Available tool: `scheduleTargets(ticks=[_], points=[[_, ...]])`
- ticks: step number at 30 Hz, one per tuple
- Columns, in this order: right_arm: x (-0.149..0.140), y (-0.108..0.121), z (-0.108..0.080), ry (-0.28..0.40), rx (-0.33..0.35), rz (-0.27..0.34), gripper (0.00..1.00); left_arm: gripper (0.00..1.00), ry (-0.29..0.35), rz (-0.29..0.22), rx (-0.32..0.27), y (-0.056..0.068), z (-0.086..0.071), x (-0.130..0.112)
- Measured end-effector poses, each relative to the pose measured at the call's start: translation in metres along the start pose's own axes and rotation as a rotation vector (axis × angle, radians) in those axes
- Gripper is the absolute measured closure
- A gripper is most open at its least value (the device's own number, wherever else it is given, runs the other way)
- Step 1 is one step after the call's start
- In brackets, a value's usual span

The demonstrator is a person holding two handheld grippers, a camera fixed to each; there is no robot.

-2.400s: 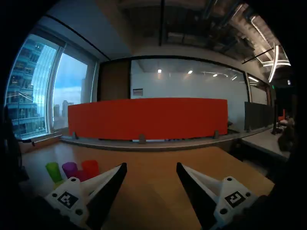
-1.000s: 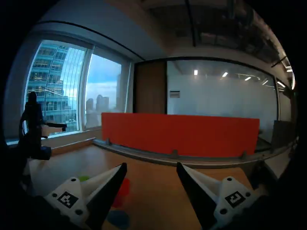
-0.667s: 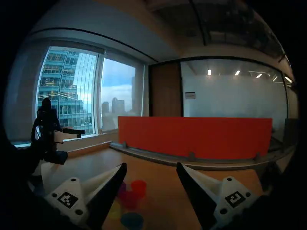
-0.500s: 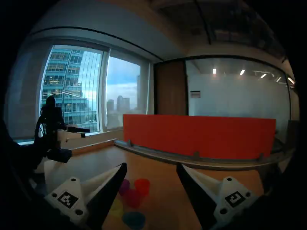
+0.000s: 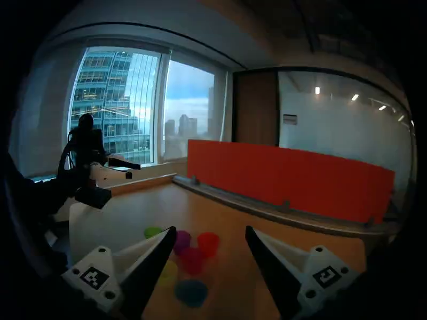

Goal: Pour water

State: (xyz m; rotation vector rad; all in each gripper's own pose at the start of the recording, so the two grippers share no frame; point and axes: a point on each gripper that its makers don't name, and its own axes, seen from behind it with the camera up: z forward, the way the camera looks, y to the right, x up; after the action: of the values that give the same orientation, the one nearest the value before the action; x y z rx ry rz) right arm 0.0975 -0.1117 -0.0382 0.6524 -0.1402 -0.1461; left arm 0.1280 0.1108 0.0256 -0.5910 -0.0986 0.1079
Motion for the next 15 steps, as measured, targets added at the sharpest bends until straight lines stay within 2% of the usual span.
scheduleTargets(ticks=[8, 15], points=[[-0.022, -0.006, 0.002, -0.055, 0.032, -0.022, 0.0, 0.0, -0.049, 0.006, -0.022, 0.001, 0.001, -0.022], [-0.045, -0.01, 0.005, -0.103, 0.054, -0.024, 0.0, 0.0, -0.102, 0.001, -0.039, 0.004, 0.004, -0.053]])
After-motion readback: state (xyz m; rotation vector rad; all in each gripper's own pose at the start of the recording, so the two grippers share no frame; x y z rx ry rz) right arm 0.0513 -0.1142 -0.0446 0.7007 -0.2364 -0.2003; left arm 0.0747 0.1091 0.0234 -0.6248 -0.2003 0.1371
